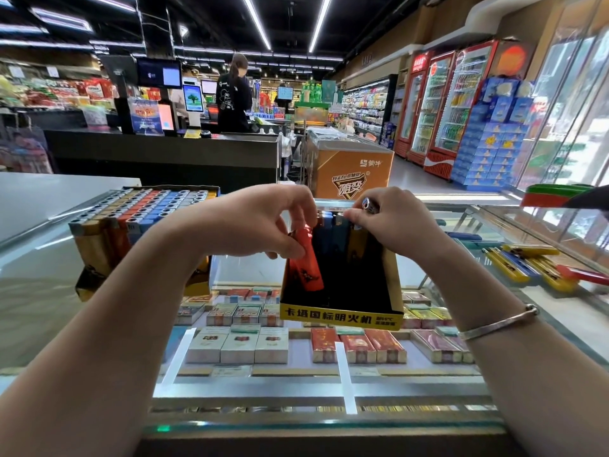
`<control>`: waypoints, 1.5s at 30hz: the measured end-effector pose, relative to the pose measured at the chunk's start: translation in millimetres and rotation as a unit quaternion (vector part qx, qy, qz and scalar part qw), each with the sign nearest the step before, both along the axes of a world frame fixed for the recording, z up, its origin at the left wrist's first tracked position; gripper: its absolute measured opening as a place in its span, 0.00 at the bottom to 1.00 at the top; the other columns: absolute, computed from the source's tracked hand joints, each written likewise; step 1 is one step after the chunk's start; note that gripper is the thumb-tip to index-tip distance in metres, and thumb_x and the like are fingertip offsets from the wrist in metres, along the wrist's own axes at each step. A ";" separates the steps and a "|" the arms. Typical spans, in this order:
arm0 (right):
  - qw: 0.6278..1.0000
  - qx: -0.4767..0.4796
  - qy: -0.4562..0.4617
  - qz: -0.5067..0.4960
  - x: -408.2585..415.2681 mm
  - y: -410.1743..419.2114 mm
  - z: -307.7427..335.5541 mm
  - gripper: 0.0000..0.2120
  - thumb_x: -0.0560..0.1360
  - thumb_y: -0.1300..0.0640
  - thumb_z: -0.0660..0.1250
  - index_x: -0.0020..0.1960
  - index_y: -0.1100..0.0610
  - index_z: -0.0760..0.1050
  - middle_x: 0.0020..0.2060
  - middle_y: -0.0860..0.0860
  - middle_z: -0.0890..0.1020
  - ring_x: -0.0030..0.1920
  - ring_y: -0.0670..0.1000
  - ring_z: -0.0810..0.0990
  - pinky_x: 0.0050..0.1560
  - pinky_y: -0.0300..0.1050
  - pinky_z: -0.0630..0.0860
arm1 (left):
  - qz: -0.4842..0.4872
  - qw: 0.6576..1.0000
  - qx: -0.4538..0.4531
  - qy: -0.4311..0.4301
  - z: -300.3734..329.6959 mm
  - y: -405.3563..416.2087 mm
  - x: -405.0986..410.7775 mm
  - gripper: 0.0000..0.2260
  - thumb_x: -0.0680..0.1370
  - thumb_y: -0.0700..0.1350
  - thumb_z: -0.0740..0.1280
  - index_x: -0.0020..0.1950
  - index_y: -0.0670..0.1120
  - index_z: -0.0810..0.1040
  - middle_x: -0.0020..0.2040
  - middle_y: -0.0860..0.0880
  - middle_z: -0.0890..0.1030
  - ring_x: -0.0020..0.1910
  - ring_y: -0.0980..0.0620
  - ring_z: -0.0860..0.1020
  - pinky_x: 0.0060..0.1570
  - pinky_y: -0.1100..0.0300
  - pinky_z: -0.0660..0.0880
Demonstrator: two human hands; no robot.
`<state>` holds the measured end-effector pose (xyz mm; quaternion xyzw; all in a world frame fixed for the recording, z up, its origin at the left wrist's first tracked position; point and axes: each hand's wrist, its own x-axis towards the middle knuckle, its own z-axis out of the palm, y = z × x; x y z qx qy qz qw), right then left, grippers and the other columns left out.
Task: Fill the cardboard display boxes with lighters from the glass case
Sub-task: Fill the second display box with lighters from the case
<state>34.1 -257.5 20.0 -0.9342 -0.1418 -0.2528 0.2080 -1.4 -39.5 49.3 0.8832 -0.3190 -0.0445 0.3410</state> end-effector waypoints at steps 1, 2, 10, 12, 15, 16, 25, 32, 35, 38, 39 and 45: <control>1.000 0.000 0.001 0.001 0.1 0.0 -0.2 0.14 0.74 0.45 0.66 0.48 0.56 0.80 0.37 0.51 0.79 0.39 0.51 0.76 0.35 0.43 0.68 | 0.006 1.000 -0.006 -0.007 -0.1 -0.4 -0.1 0.13 0.69 0.36 0.73 0.45 0.52 0.75 0.43 0.53 0.79 0.35 0.57 0.80 0.32 0.66 0.76; 1.000 0.001 0.002 0.001 0.2 -0.1 -0.3 0.14 0.74 0.45 0.66 0.48 0.56 0.80 0.37 0.51 0.79 0.40 0.51 0.76 0.35 0.43 0.68 | 0.009 1.000 -0.006 -0.015 0.1 -0.6 -0.3 0.13 0.68 0.37 0.74 0.43 0.52 0.75 0.40 0.52 0.79 0.34 0.57 0.80 0.32 0.66 0.76; 1.000 0.005 0.014 0.000 0.4 -0.3 0.4 0.14 0.74 0.44 0.66 0.47 0.55 0.79 0.37 0.51 0.80 0.41 0.52 0.77 0.40 0.48 0.74 | 0.029 0.990 0.052 -0.127 2.3 -2.0 -6.1 0.11 0.68 0.43 0.75 0.37 0.58 0.75 0.40 0.64 0.78 0.37 0.62 0.76 0.33 0.67 0.73; 1.000 0.005 0.017 -0.002 0.5 -0.1 0.3 0.14 0.74 0.44 0.66 0.47 0.55 0.79 0.37 0.51 0.79 0.41 0.52 0.77 0.39 0.47 0.73 | 0.026 0.984 0.077 -0.161 2.4 -3.7 -6.9 0.12 0.69 0.44 0.74 0.37 0.58 0.73 0.39 0.58 0.76 0.38 0.60 0.75 0.36 0.64 0.73; 1.000 0.004 0.012 -0.010 0.5 0.1 -0.1 0.14 0.74 0.44 0.66 0.48 0.55 0.79 0.37 0.50 0.79 0.40 0.51 0.76 0.35 0.43 0.69 | 0.023 0.977 0.109 -0.183 2.2 -7.9 -8.4 0.14 0.69 0.43 0.74 0.36 0.58 0.70 0.41 0.57 0.74 0.39 0.59 0.73 0.38 0.62 0.73; 1.000 0.004 0.011 -0.012 0.3 0.2 -0.2 0.14 0.74 0.44 0.66 0.48 0.54 0.79 0.37 0.50 0.79 0.40 0.51 0.76 0.34 0.42 0.68 | 0.023 0.975 0.121 -0.185 1.5 -9.2 -8.6 0.15 0.69 0.43 0.74 0.36 0.58 0.70 0.42 0.57 0.73 0.39 0.59 0.72 0.38 0.62 0.73; 0.999 0.019 0.027 0.001 -1.9 -0.1 1.2 0.14 0.75 0.46 0.66 0.47 0.56 0.80 0.35 0.49 0.78 0.38 0.49 0.75 0.33 0.42 0.67 | 0.021 0.974 0.134 -0.184 -3.0 -6.6 -2.5 0.08 0.68 0.55 0.71 0.37 0.58 0.72 0.41 0.60 0.73 0.40 0.61 0.71 0.38 0.61 0.70; 0.987 0.147 -0.018 0.054 -8.7 -1.3 12.6 0.06 0.69 0.66 0.70 0.45 0.62 0.75 0.31 0.50 0.73 0.31 0.47 0.70 0.30 0.31 0.65 | 0.030 0.973 -0.041 -0.225 -4.6 -18.5 -2.5 0.09 0.67 0.63 0.62 0.41 0.60 0.72 0.44 0.59 0.75 0.41 0.60 0.75 0.43 0.58 0.78; 0.979 0.147 0.038 0.137 -14.5 3.4 14.6 0.16 0.68 0.72 0.68 0.50 0.58 0.68 0.34 0.51 0.71 0.34 0.47 0.69 0.32 0.34 0.68 | 0.037 0.943 -0.090 -0.318 -11.4 -24.8 -1.1 0.11 0.72 0.52 0.65 0.53 0.57 0.74 0.48 0.59 0.74 0.44 0.59 0.75 0.46 0.56 0.78; 0.974 0.104 0.066 0.191 -19.3 9.7 15.6 0.18 0.68 0.71 0.67 0.51 0.57 0.65 0.37 0.52 0.72 0.37 0.48 0.70 0.35 0.37 0.69 | 0.041 0.920 -0.092 -0.380 -17.2 -31.5 -0.2 0.16 0.73 0.46 0.69 0.60 0.53 0.77 0.52 0.55 0.74 0.49 0.55 0.75 0.48 0.53 0.77; 0.970 0.097 0.073 0.208 -20.3 11.4 16.0 0.18 0.68 0.71 0.67 0.51 0.57 0.65 0.37 0.51 0.71 0.37 0.49 0.70 0.36 0.40 0.68 | 0.037 0.916 -0.091 -0.390 -18.3 -32.7 0.4 0.15 0.73 0.46 0.70 0.60 0.52 0.78 0.52 0.54 0.75 0.50 0.54 0.75 0.49 0.52 0.77; 0.932 0.155 0.157 0.287 -24.1 11.3 19.7 0.20 0.68 0.71 0.71 0.47 0.49 0.67 0.33 0.47 0.74 0.31 0.40 0.72 0.32 0.34 0.70 | 0.011 0.929 -0.141 -0.342 -20.7 -33.6 4.2 0.09 0.71 0.44 0.72 0.51 0.46 0.81 0.46 0.52 0.79 0.44 0.54 0.79 0.45 0.56 0.78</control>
